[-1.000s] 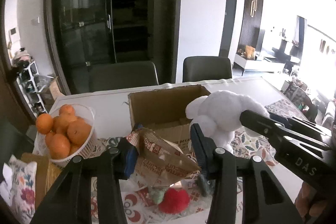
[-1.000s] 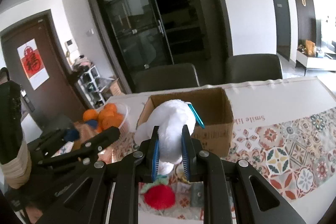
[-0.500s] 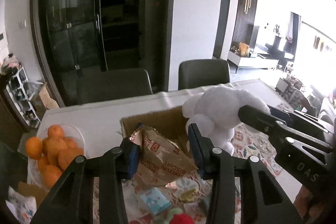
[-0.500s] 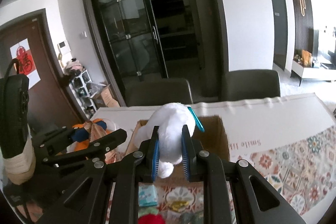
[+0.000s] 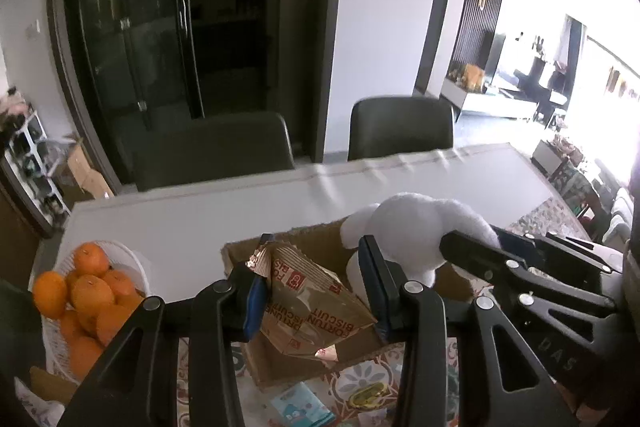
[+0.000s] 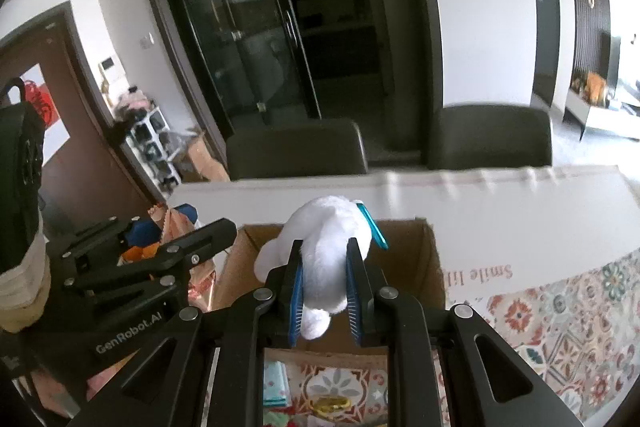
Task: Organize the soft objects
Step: 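Open both tools to drop the packet and bunny into the box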
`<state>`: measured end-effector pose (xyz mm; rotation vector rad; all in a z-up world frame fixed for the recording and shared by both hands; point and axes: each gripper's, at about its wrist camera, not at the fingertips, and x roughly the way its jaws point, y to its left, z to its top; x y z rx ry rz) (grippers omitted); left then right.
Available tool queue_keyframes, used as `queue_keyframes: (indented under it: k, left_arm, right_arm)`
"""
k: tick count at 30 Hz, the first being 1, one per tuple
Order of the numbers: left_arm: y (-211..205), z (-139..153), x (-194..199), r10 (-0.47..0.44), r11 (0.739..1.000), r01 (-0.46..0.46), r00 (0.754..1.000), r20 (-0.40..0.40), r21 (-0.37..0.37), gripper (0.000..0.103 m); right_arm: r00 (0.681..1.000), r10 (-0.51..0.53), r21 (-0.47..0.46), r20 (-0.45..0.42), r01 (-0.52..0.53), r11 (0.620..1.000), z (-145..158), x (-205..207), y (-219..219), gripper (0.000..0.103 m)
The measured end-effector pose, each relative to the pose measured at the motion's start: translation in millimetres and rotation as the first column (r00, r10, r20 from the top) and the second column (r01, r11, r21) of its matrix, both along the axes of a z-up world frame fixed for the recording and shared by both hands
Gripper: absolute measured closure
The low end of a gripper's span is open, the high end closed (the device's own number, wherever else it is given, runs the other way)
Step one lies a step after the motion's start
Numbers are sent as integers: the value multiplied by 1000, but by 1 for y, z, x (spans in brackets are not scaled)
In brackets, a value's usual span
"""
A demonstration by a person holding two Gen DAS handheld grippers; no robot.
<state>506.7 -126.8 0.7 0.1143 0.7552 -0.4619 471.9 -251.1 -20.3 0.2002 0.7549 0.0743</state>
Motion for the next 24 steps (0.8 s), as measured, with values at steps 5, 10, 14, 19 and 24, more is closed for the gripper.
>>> queue_keyframes:
  k: [5, 10, 14, 19, 24]
  left_arm:
    - [-7, -26, 25, 17, 999, -15, 998, -59, 39, 61]
    - [-15, -51, 43, 25, 998, -18, 993, -116, 60, 60]
    - [-22, -70, 52, 30, 997, -17, 985, -171, 73, 51]
    - [-23, -77, 55, 87, 990, -67, 982, -168, 121, 24]
    - [-19, -70, 45, 98, 988, -78, 983, -154, 133, 18]
  right_arm:
    - [996, 6, 3, -88, -6, 1000, -29, 22, -5, 83]
    - [987, 17, 2, -163, -17, 1000, -58, 38, -12, 83]
    - [973, 40, 9, -229, -39, 999, -76, 52, -15, 81]
    - [965, 2, -1, -260, -3, 1000, -82, 57, -27, 58]
    - [973, -62, -63, -223, 49, 997, -68, 48, -31, 48]
